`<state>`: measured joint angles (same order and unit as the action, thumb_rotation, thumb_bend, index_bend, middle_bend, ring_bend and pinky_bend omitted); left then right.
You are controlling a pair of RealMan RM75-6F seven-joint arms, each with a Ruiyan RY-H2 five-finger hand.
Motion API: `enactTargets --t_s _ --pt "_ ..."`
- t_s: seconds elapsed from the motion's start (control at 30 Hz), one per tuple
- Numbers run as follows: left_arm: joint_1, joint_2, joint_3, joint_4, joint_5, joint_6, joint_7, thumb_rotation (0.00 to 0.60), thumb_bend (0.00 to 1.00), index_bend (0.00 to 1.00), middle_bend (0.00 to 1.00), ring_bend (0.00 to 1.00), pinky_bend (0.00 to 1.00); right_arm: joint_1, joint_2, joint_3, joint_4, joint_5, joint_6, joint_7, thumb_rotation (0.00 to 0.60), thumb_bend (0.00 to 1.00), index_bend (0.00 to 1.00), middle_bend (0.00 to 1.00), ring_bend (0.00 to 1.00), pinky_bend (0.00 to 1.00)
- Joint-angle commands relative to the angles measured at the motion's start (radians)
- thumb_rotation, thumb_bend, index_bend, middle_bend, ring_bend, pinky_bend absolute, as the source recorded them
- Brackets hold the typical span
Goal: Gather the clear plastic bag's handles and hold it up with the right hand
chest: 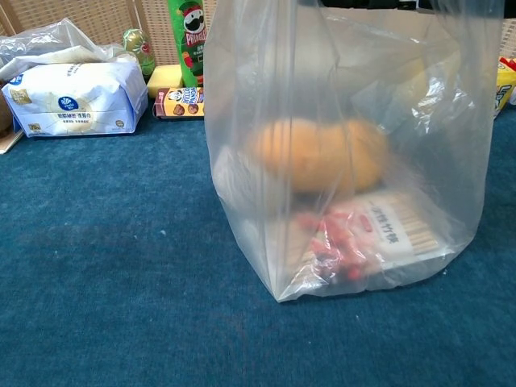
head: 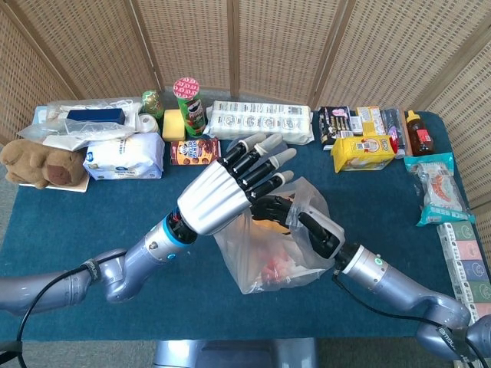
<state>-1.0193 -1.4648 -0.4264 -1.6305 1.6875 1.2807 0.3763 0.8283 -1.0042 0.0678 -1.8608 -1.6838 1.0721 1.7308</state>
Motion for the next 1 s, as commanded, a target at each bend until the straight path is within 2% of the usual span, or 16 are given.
enactTargets --t_s 0.03,0.23,1.0 --pt "-0.008 0.0 -0.004 -0.004 -0.011 -0.007 0.011 0.6 0.14 0.3 0.22 0.09 0.22 0.001 0.002 0.0 0.006 -0.009 0.008 0.01 0.115 0.13 0.19 0.22 0.14 0.11" --pt "-0.026 -0.001 -0.005 -0.009 -0.03 -0.023 0.029 0.6 0.14 0.29 0.22 0.09 0.21 -0.001 -0.01 0.005 0.02 -0.014 0.034 0.027 0.108 0.13 0.19 0.22 0.14 0.08" --pt "-0.088 -0.025 -0.013 0.009 -0.081 -0.046 0.071 0.6 0.14 0.28 0.22 0.09 0.21 0.013 -0.051 0.023 0.028 0.009 0.038 0.024 0.11 0.13 0.19 0.23 0.14 0.1"
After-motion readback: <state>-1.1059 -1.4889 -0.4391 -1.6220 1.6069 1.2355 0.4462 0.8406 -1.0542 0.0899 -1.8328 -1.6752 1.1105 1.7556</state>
